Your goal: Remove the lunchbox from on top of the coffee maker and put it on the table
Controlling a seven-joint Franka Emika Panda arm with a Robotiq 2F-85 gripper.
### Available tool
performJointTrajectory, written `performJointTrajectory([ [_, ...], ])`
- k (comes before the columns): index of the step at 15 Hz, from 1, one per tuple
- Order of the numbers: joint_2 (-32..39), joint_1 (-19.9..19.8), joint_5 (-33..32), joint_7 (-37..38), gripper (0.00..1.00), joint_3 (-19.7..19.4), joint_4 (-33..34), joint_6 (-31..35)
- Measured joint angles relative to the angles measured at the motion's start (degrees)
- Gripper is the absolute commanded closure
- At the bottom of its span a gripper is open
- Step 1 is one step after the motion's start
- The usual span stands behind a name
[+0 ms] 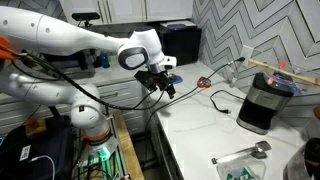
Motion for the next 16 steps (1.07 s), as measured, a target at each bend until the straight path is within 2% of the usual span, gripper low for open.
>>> performJointTrajectory([
  [4,0.3,-3.6,0.1,6.9,0.00,-0.2,6.7,0.2],
  [7,3.1,-6.8,0.7,11.0,0.00,-1.3,14.0,-0.2],
  [10,9.2,-7.3,5.4,13.3,0.00,-3.8,23.8,-2.6],
  [16,25.4,-6.6,18.5,17.6,0.00,-7.0,45.2,-11.3],
])
